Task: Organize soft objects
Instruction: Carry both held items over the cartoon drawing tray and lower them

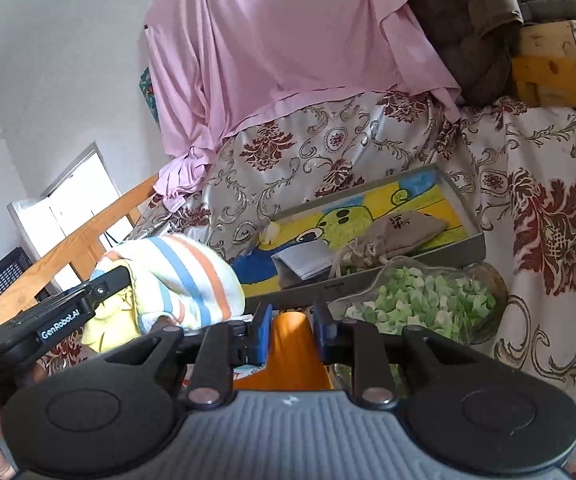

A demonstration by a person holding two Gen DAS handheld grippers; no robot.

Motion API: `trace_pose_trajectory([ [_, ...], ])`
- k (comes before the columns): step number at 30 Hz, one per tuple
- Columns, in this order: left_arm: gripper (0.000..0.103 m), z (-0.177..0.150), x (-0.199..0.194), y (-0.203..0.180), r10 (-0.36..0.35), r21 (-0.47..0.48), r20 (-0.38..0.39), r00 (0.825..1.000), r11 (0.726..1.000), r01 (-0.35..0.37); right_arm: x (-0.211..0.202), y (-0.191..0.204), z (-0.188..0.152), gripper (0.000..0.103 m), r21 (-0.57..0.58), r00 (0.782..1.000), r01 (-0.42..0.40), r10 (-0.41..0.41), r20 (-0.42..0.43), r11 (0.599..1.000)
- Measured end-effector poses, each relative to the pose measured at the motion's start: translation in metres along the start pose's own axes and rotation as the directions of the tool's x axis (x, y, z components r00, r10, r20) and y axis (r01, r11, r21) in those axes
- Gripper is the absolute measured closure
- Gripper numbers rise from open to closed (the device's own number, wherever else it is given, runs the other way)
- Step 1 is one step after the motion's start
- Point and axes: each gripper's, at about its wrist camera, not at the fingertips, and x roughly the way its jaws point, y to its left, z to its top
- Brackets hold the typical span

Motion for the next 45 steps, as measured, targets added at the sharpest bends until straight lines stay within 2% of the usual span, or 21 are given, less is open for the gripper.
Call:
trace_pose_trajectory([
  [4, 0.089, 0.0, 0.005, 0.002, -0.001, 0.0, 0.005, 1.0, 1.0, 0.001, 0.008, 0.003, 0.008, 0.079, -0.005, 1.0, -0.001, 0.001, 0.013, 1.0],
  [9, 0.089, 0.015, 0.019, 0.0, -0.012, 0.023, 0.039, 0.999, 1.0, 0.011, 0.034, 0.0, 0.038, 0.079, 0.013, 0.996, -0.038, 0.037, 0.087, 0.999],
  [14, 0.089, 0.04, 0.058, -0.005, -0.011, 0.039, 0.071, 0.997, 0.999, 0.009, 0.075, -0.013, 0.07, 0.079, 0.063, 0.988, -0.043, 0.033, 0.153, 0.997],
  [18, 0.089, 0.05, 0.101, -0.017, -0.012, 0.057, 0.073, 0.997, 0.998, 0.008, 0.104, -0.035, 0.087, 0.079, 0.144, 0.986, -0.004, -0.02, 0.166, 0.99],
  [21, 0.089, 0.049, 0.131, -0.026, -0.021, 0.051, 0.029, 0.999, 0.999, 0.02, 0.124, -0.052, 0.095, 0.079, 0.197, 0.988, 0.021, -0.051, 0.146, 0.98],
  [26, 0.088, 0.036, 0.177, -0.035, -0.033, 0.003, -0.11, 0.993, 0.999, 0.034, 0.146, -0.075, 0.092, 0.079, 0.261, 0.991, 0.074, -0.1, 0.089, 0.963],
  [28, 0.088, 0.028, 0.185, -0.036, -0.033, -0.006, -0.149, 0.988, 0.999, 0.033, 0.153, -0.082, 0.088, 0.078, 0.308, 0.993, 0.089, -0.11, 0.053, 0.947],
  [33, 0.088, 0.012, 0.195, -0.035, -0.048, -0.023, -0.232, 0.972, 0.999, 0.044, 0.164, -0.089, 0.08, 0.074, 0.33, 0.991, 0.122, -0.131, 0.005, 0.936],
  [35, 0.086, 0.007, 0.195, -0.034, -0.045, -0.015, -0.251, 0.967, 0.999, 0.043, 0.167, -0.09, 0.077, 0.07, 0.33, 0.991, 0.132, -0.137, -0.007, 0.935],
  [40, 0.085, 0.001, 0.197, -0.03, -0.037, -0.021, -0.298, 0.954, 0.999, 0.032, 0.173, -0.083, 0.075, 0.07, 0.273, 0.987, 0.157, -0.156, -0.027, 0.949],
  [45, 0.082, -0.003, 0.198, -0.03, -0.043, 0.003, -0.312, 0.949, 0.999, 0.046, 0.189, -0.074, 0.072, 0.07, 0.217, 0.985, 0.171, -0.161, -0.064, 0.961],
])
